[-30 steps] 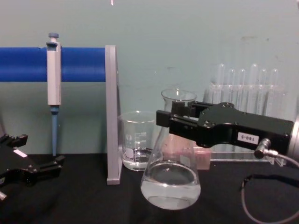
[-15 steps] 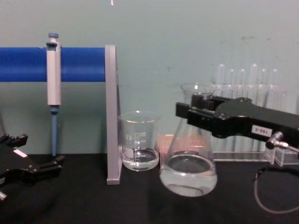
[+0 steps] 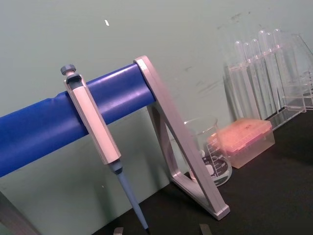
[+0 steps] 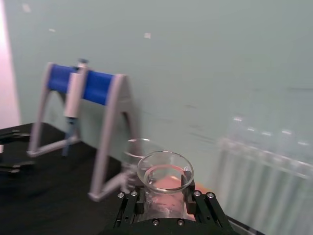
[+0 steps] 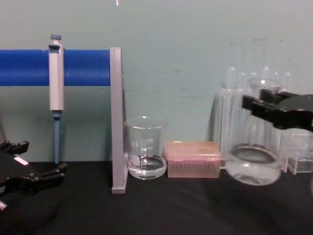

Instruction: Grasp the erlenmeyer flask with one hand, shake it three times, then place it back.

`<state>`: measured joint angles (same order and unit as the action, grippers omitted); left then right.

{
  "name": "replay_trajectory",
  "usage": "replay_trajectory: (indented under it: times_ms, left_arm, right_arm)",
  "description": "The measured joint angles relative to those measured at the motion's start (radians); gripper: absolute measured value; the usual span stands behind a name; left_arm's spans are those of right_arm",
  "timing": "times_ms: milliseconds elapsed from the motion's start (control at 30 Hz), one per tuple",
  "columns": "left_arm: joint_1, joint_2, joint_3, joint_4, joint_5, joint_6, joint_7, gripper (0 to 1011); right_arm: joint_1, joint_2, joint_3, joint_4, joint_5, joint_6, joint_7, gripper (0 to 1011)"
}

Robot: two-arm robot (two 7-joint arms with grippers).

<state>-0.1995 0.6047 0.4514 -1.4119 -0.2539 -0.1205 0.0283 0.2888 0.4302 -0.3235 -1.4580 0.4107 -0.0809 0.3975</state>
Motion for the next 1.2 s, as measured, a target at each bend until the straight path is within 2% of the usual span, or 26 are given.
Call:
replay_trajectory:
  times_ms: [133, 433, 867, 1200]
  left_arm:
    - [0.000, 0.000, 0.000, 0.000, 0.000, 0.000, 0.000, 1001]
    - [0.000, 0.000, 0.000, 0.000, 0.000, 0.000, 0.000, 1001]
    - [0.000, 0.000, 0.000, 0.000, 0.000, 0.000, 0.000, 1001]
    - [0.000, 0.000, 0.000, 0.000, 0.000, 0.000, 0.000, 1001]
  right_arm:
    - [-0.019, 0.005, 0.044, -0.001, -0.013, 0.007, -0.043, 457]
    - [-0.047, 0.006, 0.103, -0.007, -0.031, 0.021, -0.087, 457]
    - [-0.054, -0.016, 0.134, -0.009, -0.055, 0.031, -0.079, 456]
    - [-0.046, -0.032, 0.139, -0.004, -0.063, 0.036, -0.049, 457]
